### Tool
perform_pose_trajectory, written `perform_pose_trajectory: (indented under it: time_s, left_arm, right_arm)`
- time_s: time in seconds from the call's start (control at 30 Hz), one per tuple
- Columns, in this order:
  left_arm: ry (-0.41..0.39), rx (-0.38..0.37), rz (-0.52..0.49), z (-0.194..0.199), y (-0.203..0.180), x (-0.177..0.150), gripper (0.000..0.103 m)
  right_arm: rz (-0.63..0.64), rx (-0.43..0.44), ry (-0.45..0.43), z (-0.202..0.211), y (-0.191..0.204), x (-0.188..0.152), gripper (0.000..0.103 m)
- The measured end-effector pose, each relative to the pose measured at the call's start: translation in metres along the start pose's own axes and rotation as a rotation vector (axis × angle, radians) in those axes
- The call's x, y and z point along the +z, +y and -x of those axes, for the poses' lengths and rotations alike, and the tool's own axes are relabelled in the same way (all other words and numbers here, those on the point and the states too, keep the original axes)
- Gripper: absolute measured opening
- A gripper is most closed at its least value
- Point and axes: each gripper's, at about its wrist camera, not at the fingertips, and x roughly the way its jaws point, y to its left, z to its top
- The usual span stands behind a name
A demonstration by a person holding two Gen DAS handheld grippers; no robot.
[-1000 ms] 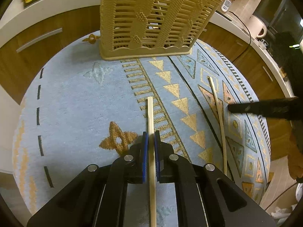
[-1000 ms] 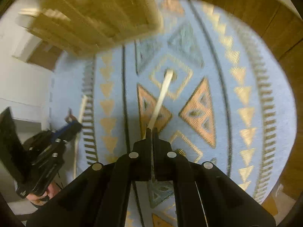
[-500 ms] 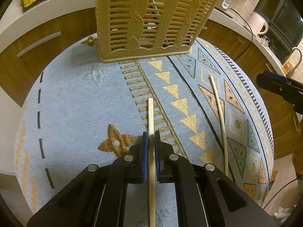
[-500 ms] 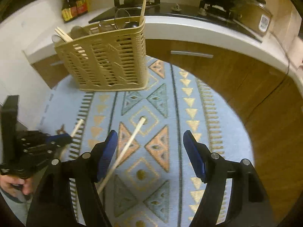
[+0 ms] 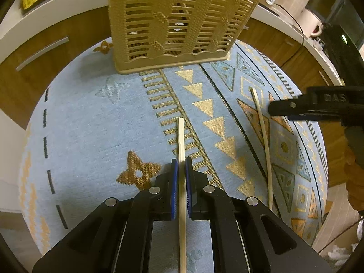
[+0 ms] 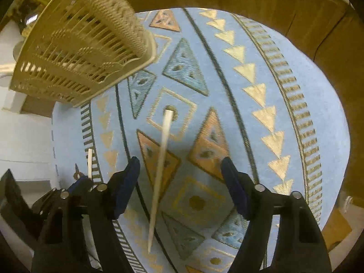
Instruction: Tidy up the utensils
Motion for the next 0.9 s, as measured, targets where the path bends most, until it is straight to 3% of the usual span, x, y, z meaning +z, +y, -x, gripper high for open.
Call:
perform_pose_trajectory:
  time_s: [0.13,0.47,0.63,0.73,0.9]
  left_arm:
    - [0.004,0.004,-0.009,-0.001,-0.002,0.0,0.005]
    - [0.054,0.017,-0.043,-0.004,-0.008,0.005,0.008]
    - [0.105,0.011,-0.055,-0.008,-0.014,0.013,0.02]
    - [0.135,0.074,-0.105,-0.013,-0.027,0.016,0.021]
    - [0.147,0.212,-0.199,-0.022,-0.056,0.015,0.014]
  right_arm:
    - [0.055,-0.06,0.025,-0.01,0.021,0.002,0.037]
    - [0.138,-0.141,0.058,-0.012,0.047,0.0,0.015]
    - [0.251,-0.201,0.033,-0.013,0.058,-0.009,0.007]
    - [0.311,-0.223,0.012,-0.013,0.061,-0.015,0.005]
    - [0.343,-0.152,-0.031,0.002,0.04,-0.018,0.004]
